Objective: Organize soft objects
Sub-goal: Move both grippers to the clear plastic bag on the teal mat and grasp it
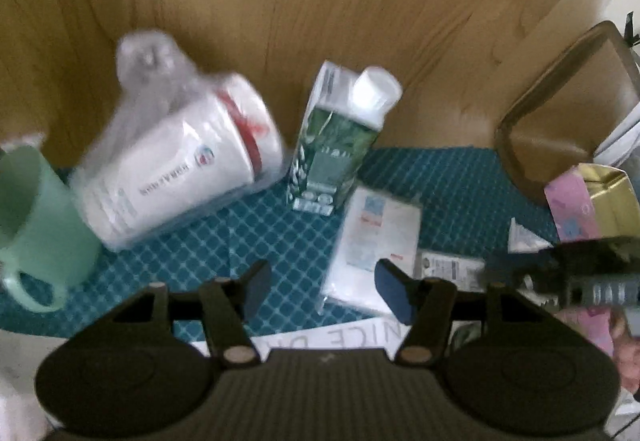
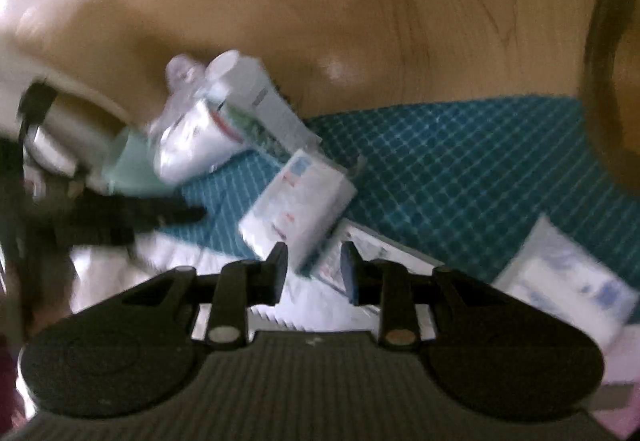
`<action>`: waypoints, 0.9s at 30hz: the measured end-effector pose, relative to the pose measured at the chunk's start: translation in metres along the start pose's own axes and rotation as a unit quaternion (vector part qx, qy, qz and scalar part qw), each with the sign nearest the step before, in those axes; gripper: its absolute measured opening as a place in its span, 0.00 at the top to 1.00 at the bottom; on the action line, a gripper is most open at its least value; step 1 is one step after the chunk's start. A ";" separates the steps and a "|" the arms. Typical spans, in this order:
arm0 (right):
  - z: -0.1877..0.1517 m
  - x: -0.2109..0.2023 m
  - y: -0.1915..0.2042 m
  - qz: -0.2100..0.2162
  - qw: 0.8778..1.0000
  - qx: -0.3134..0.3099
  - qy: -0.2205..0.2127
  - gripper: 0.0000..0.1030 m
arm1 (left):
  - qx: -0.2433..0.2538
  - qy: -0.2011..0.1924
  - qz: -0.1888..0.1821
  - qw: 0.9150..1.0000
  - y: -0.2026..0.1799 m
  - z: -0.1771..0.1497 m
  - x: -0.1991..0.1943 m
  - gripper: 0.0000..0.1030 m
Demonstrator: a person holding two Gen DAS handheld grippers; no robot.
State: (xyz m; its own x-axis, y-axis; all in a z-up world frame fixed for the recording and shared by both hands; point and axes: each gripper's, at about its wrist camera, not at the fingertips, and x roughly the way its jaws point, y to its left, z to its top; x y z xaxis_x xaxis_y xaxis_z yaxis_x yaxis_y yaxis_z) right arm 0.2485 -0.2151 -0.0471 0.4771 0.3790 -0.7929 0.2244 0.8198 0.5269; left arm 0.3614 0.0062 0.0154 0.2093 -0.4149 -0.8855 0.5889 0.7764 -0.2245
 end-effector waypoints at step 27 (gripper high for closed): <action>-0.004 0.035 0.036 0.000 0.999 -0.027 0.027 0.50 | -0.135 -0.015 -0.035 0.990 0.082 -0.058 0.019 0.35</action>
State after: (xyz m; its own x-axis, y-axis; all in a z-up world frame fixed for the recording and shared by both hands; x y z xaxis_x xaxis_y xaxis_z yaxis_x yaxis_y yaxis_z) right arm 0.2698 -0.1704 -0.0568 0.4308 0.3997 -0.8091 0.1780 0.8413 0.5104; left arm 0.3682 0.0891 -0.0436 0.2011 -0.4835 -0.8520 0.3744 0.8416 -0.3892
